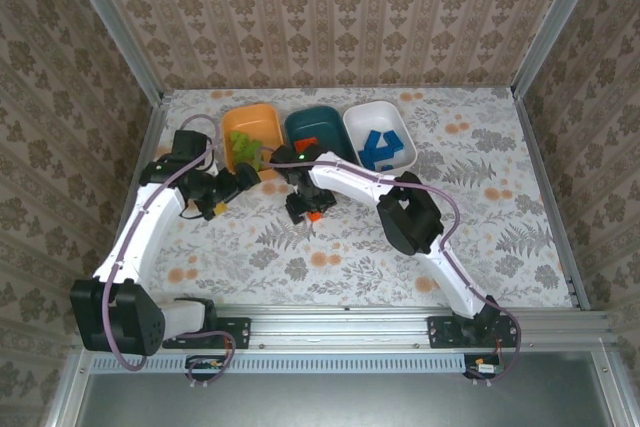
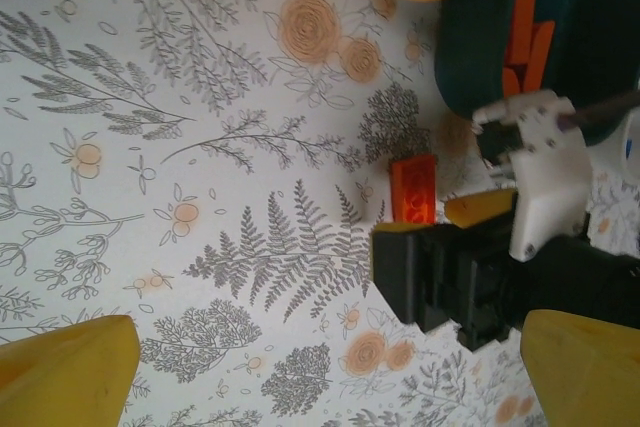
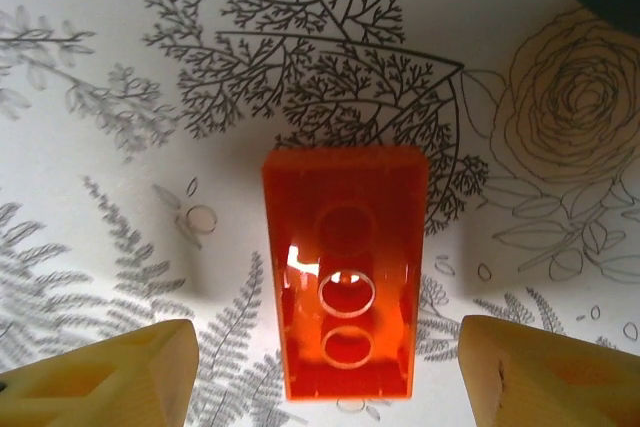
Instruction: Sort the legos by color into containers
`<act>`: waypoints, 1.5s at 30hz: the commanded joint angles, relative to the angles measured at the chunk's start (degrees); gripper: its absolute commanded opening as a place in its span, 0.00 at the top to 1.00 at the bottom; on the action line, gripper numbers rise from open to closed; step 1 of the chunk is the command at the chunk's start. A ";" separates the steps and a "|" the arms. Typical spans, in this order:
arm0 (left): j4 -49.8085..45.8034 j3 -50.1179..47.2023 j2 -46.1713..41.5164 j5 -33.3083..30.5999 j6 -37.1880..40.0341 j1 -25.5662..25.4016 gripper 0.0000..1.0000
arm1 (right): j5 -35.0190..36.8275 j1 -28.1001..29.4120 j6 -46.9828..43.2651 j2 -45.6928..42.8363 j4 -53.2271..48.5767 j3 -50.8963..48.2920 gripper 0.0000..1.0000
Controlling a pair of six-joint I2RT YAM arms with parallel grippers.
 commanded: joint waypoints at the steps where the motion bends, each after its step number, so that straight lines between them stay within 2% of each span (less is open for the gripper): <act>1: -1.91 3.29 0.13 -0.63 3.68 -1.91 0.00 | 4.44 0.73 1.22 2.51 -4.35 1.61 0.31; 4: -2.26 4.07 0.56 -1.33 4.18 -2.91 0.00 | 4.33 0.94 1.51 3.39 -4.39 1.54 0.34; 8: -1.61 4.07 1.02 -1.07 3.76 -3.40 0.00 | 3.91 1.20 1.75 2.80 -3.85 0.40 0.43; 13: -0.36 3.90 1.62 -0.55 2.72 -3.49 0.00 | 4.19 1.15 1.35 -1.06 -2.03 -3.11 0.56; 19: 0.64 4.62 3.01 -0.20 2.04 -3.45 0.00 | 3.30 0.79 1.54 -7.87 1.28 -8.61 0.64; 23: 1.09 5.85 4.46 0.12 1.59 -3.58 0.00 | -1.32 -0.77 2.78 -13.97 5.36 -13.93 0.65; 28: 0.75 7.88 5.82 -0.38 1.81 -3.60 0.00 | -12.71 -3.74 5.24 -23.66 11.81 -22.02 0.65; 31: 0.64 9.02 6.59 -0.63 2.03 -3.62 0.00 | -22.82 -6.98 9.01 -29.53 17.48 -27.40 0.65; 34: 0.70 9.91 7.08 -0.54 1.99 -3.51 0.00 | -33.11 -11.81 17.81 -33.88 27.21 -32.78 0.65; 36: 0.78 10.29 7.34 -0.36 1.91 -3.40 0.00 | -36.49 -14.71 24.49 -35.28 34.41 -34.93 0.65; 40: 1.48 10.36 7.85 0.42 1.21 -3.14 0.00 | -36.76 -17.79 33.87 -33.07 40.28 -31.37 0.65; 45: 1.87 10.75 8.39 0.69 1.10 -3.14 0.00 | -29.47 -18.40 39.93 -24.68 33.26 -19.35 0.65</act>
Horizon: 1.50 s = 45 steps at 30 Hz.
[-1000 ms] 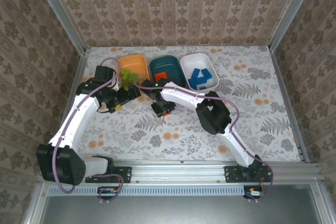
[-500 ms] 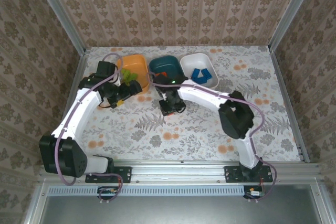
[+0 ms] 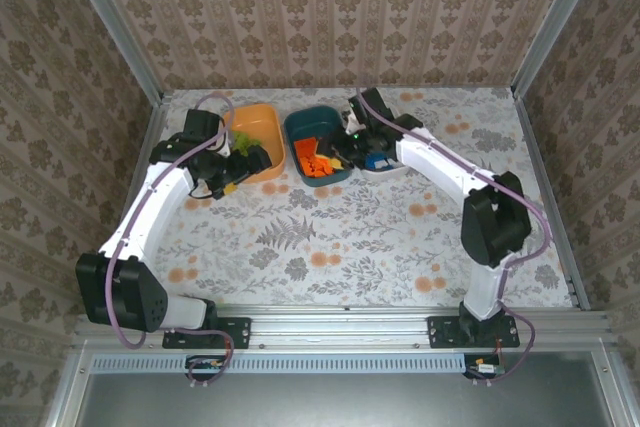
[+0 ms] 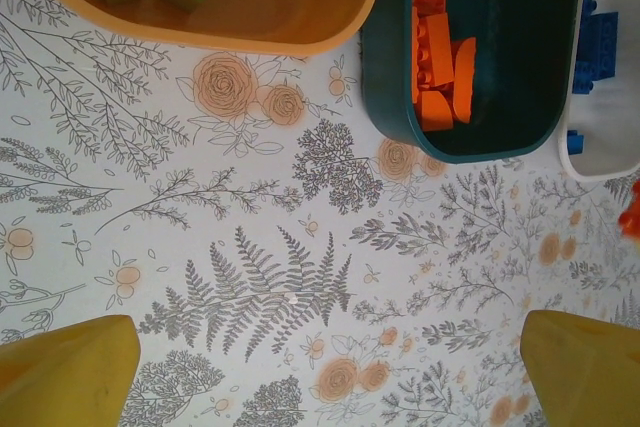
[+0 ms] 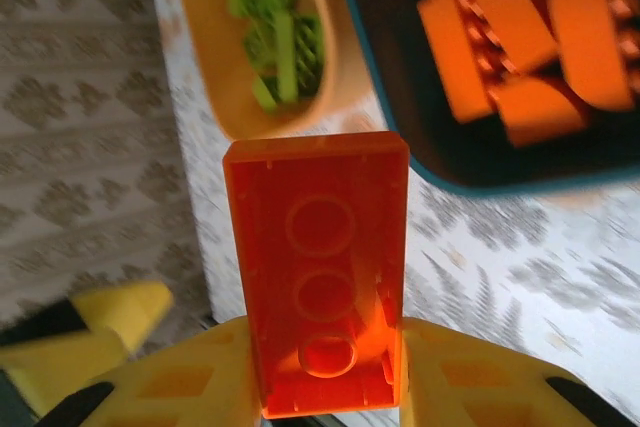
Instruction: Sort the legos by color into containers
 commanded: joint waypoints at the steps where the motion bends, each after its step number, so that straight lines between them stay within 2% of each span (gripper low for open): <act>1: 0.67 1.83 0.96 1.10 -0.62 0.24 0.00 | 3.62 0.38 8.02 5.49 -0.53 6.82 0.66; 7: -0.08 2.25 0.57 0.48 0.31 0.25 0.00 | 8.65 -0.22 9.88 14.80 -1.55 17.09 0.65; 15: -0.57 2.14 0.92 0.48 1.12 -0.20 0.00 | 9.28 -1.53 10.42 24.08 -6.06 26.78 0.65; 26: 4.01 2.14 2.07 6.12 2.13 -1.83 0.00 | 8.82 -1.66 10.29 27.70 -6.62 27.35 0.63; 36: 5.26 1.57 2.51 7.45 1.70 -2.23 0.00 | 8.82 -1.59 9.99 27.48 -6.79 26.57 0.60; 39: 5.45 1.44 2.35 7.52 1.69 -2.32 0.00 | 8.88 -1.51 9.94 27.35 -6.71 26.55 0.58; 45: 5.10 1.26 2.00 7.33 1.51 -2.32 0.00 | 9.49 -1.24 9.23 26.07 -7.39 26.87 0.40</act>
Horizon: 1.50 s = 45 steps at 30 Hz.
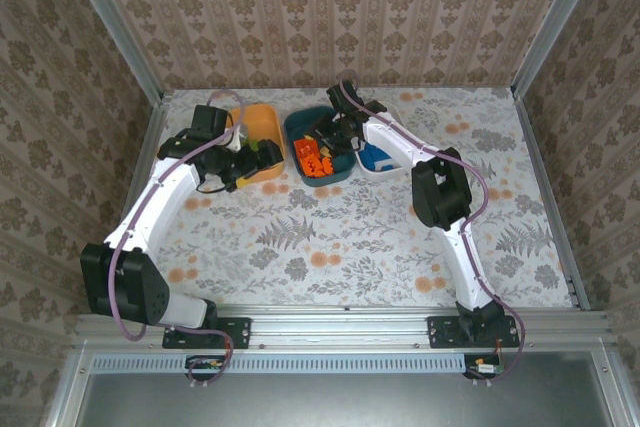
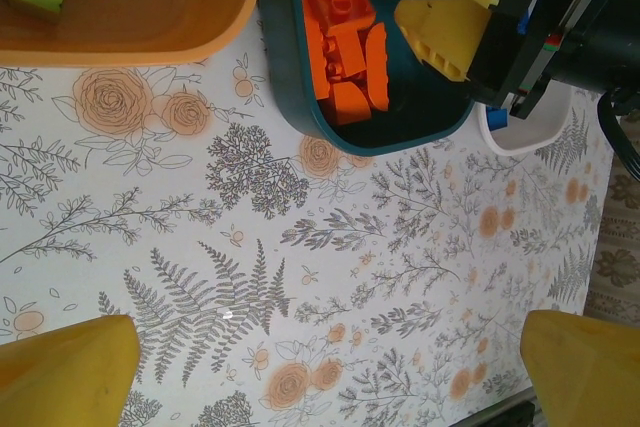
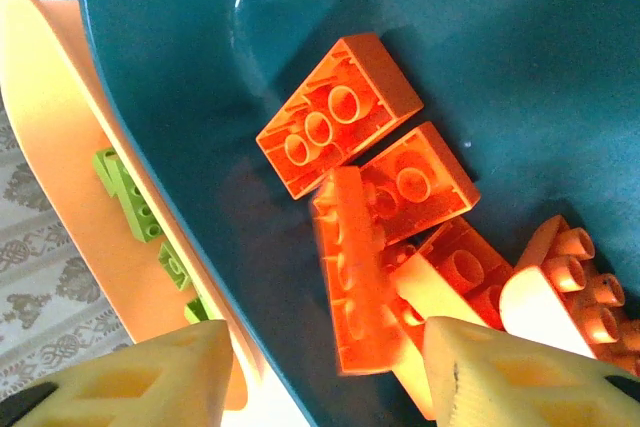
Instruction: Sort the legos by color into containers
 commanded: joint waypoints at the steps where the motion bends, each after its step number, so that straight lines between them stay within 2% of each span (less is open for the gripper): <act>1: -0.08 0.59 -0.29 0.60 0.89 -0.32 0.00 | 1.15 0.48 -0.64 -1.45 -2.50 0.90 0.38; 11: 0.06 0.54 -1.31 -0.37 0.59 0.07 0.00 | 3.08 0.75 -7.78 -10.61 -8.37 0.21 0.34; 15: 0.09 1.56 -1.90 -0.96 2.18 0.45 0.00 | 0.71 0.64 -14.02 -15.01 -11.11 -0.37 0.30; 19: -0.01 3.13 -2.60 -1.84 4.28 0.44 0.00 | -0.81 0.50 -23.16 -21.70 -13.67 -3.11 0.24; 22: -0.43 4.08 -3.45 -3.64 5.58 0.57 0.00 | -0.15 0.16 -32.25 -28.25 -14.69 -6.61 0.12; 24: -0.97 4.92 -3.56 -4.52 6.48 0.52 0.00 | 2.56 -0.21 -38.82 -33.52 -13.51 -11.21 0.01; 28: -3.61 8.00 -3.33 -9.05 7.85 0.43 0.00 | 10.01 -1.41 -49.20 -49.34 0.52 -30.70 0.00; 31: -4.81 8.87 -4.25 -19.65 6.90 -0.07 0.00 | 16.95 -1.62 -57.18 -63.30 18.17 -49.59 0.00; 35: 0.98 3.84 -8.61 -32.12 9.10 -1.39 0.00 | 23.61 -2.88 -66.02 -79.14 42.17 -74.13 0.00; 36: 3.19 2.00 -9.82 -34.71 11.03 -2.10 0.00 | 24.78 -4.35 -64.90 -80.71 42.78 -75.84 0.00; 39: 10.36 -4.98 -13.70 -40.97 16.63 -3.62 0.00 | 29.37 -8.80 -62.75 -84.69 36.06 -78.19 0.00; 45: 29.41 -21.35 -22.57 -45.49 23.92 -3.87 0.00 | 28.40 -19.30 -59.63 -88.68 37.45 -86.55 0.00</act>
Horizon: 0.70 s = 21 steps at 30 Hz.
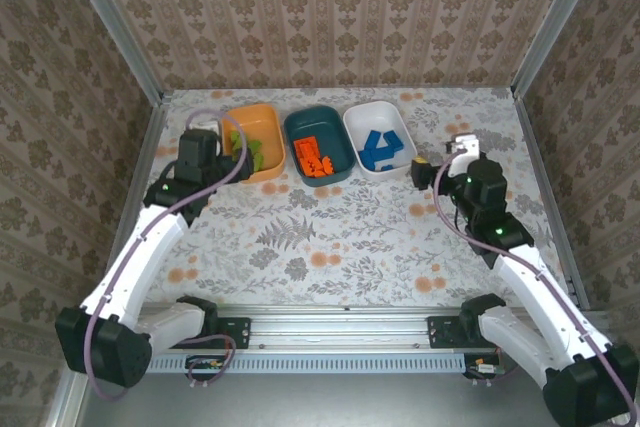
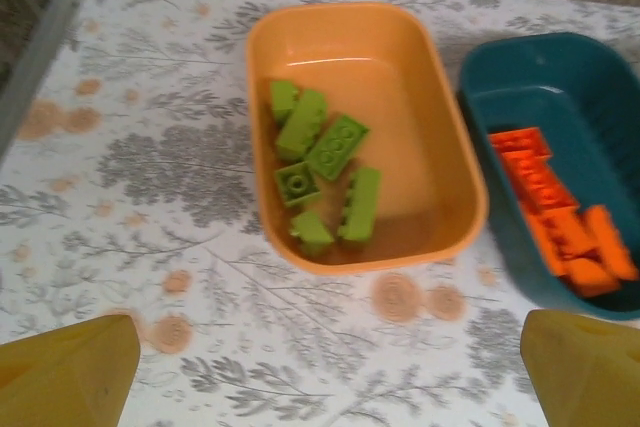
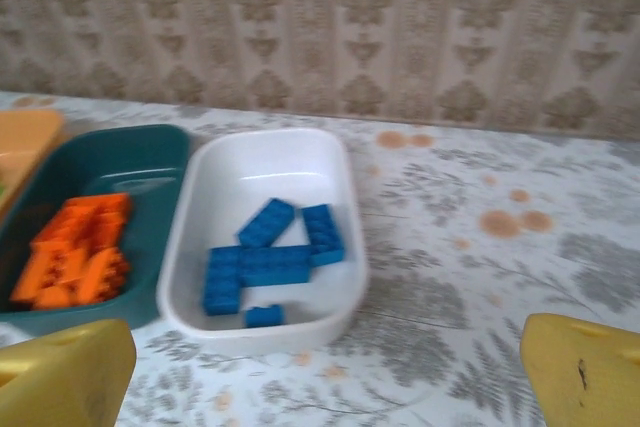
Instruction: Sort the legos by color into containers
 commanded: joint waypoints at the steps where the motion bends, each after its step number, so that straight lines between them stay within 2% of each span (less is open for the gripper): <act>1: 14.25 -6.57 -4.25 -6.18 6.12 -0.04 0.00 | 1.10 -4.78 1.70 -0.48 4.02 -3.54 0.00; 3: 16.47 -9.11 -5.49 -6.16 6.14 0.35 0.00 | -1.15 -7.10 1.66 0.63 5.26 -5.04 0.00; 7: 14.11 -9.98 -5.29 -7.92 5.79 1.05 0.00 | -4.02 -9.56 1.08 5.27 9.98 -7.83 0.00; 13: 15.95 -12.53 -4.84 -9.12 7.20 3.65 0.00 | -5.76 -12.07 0.15 16.28 24.35 -12.43 0.00; 17: 21.10 -15.02 -3.90 -9.00 7.78 6.82 0.00 | -7.79 -13.36 -0.18 22.88 31.54 -12.71 0.00; 21: 28.38 -17.98 -0.99 -8.53 7.39 10.84 0.00 | -9.18 -13.55 -0.02 27.74 33.98 -11.43 0.00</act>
